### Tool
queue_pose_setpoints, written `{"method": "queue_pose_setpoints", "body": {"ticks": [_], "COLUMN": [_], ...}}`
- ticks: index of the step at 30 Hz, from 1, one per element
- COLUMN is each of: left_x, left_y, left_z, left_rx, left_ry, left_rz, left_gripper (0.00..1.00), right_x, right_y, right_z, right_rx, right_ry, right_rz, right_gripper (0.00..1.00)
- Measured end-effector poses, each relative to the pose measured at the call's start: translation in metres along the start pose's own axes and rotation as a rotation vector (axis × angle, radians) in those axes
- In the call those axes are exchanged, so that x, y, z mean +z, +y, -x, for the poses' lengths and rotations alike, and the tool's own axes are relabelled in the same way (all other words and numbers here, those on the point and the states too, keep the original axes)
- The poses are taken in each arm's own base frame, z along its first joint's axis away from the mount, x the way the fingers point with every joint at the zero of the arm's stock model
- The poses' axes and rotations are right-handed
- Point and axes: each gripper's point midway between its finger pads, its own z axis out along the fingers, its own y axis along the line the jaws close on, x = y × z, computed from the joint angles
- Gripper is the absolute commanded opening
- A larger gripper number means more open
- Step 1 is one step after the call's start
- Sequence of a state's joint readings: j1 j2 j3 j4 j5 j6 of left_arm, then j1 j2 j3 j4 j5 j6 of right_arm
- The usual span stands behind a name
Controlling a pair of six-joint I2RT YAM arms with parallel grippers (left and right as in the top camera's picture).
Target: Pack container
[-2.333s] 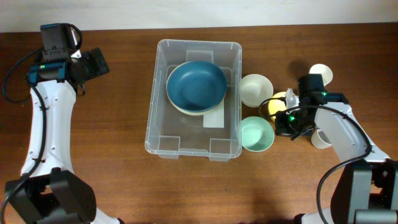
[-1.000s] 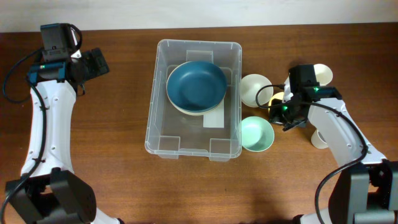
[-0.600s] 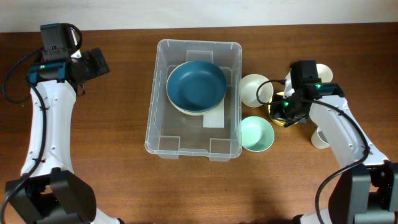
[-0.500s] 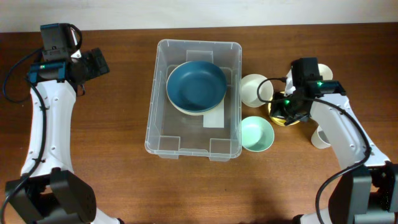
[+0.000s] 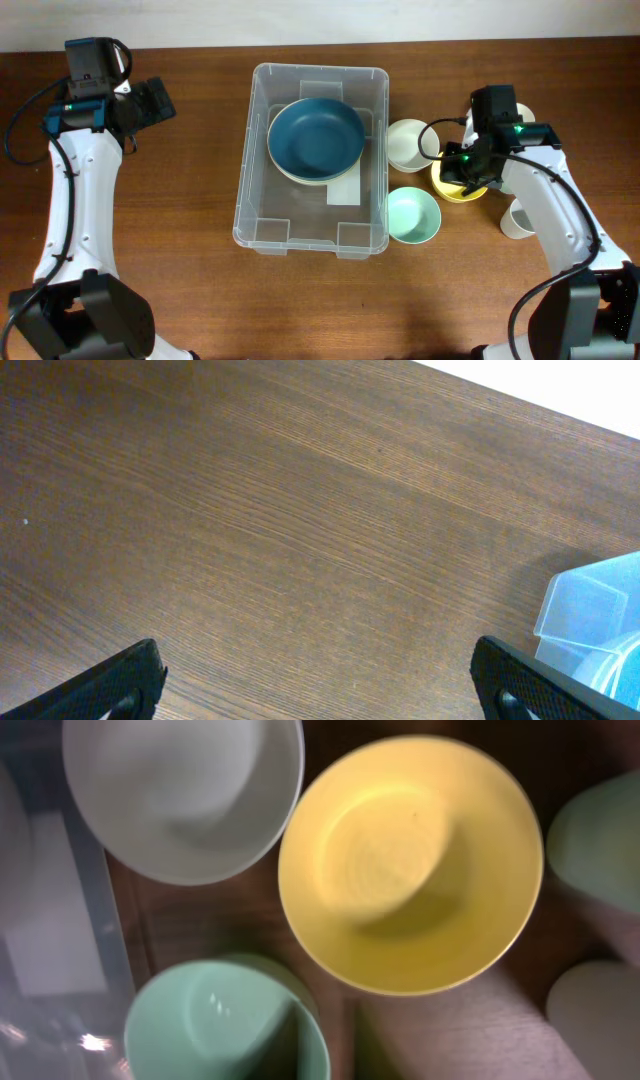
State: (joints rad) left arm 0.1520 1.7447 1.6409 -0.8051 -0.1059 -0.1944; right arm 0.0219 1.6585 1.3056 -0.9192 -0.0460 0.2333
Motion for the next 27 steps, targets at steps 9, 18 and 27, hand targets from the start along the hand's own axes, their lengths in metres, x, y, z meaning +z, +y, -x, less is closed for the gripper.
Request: {"method": "queue_pose_setpoints", "body": {"ticks": [9, 18, 27], "left_x": [0.000, 0.000, 0.000], "left_y": [0.000, 0.000, 0.000], "left_z": [0.000, 0.000, 0.000], "left_rx": [0.000, 0.000, 0.000], "left_ry": [0.000, 0.000, 0.000], "left_rz": [0.000, 0.000, 0.000], "left_gripper": [1.00, 1.00, 1.00], "right_x": [-0.001, -0.001, -0.080], "right_y": [-0.002, -0.003, -0.061], "right_z": [0.018, 0.024, 0.045], "right_rx": [-0.089, -0.232, -0.029], "right_ry": [-0.076, -0.098, -0.177], "right_rz": [-0.024, -0.036, -0.203], "right_gripper": [0.94, 0.95, 0.97]}}
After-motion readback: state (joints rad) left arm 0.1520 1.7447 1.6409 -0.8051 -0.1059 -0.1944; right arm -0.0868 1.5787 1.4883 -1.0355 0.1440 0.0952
